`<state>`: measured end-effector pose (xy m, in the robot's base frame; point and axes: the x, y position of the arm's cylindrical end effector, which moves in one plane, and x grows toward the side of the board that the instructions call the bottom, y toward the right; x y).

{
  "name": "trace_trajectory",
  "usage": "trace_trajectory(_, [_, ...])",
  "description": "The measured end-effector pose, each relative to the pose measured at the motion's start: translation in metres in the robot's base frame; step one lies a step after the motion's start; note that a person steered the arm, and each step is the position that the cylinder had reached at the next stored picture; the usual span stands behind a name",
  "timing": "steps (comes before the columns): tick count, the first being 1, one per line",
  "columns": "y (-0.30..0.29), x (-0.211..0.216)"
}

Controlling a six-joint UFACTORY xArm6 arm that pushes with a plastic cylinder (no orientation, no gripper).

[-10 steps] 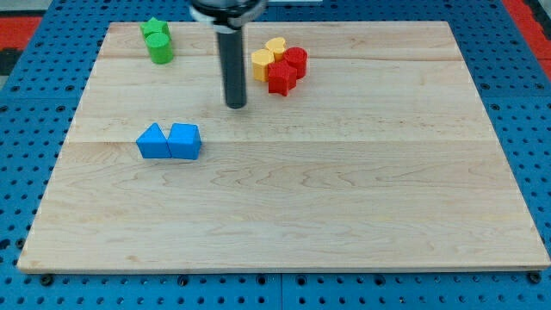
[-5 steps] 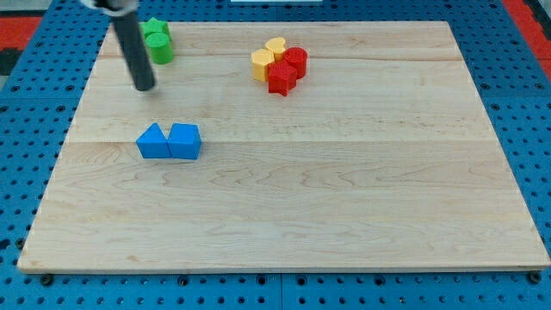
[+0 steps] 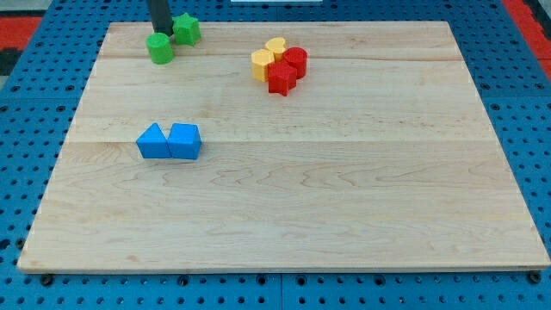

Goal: Move the green star diagonal to the yellow hexagon

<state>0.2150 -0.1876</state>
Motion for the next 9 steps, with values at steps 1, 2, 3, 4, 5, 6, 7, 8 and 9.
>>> trace_trajectory(1, [-0.039, -0.002])
trace_trajectory(2, [-0.042, -0.023])
trace_trajectory(3, [-0.037, -0.024])
trace_trajectory(4, [-0.006, -0.023])
trace_trajectory(5, [0.062, -0.023])
trace_trajectory(6, [0.064, -0.02])
trace_trajectory(7, [0.065, 0.014])
trace_trajectory(8, [0.046, 0.03])
trace_trajectory(9, [0.015, -0.002])
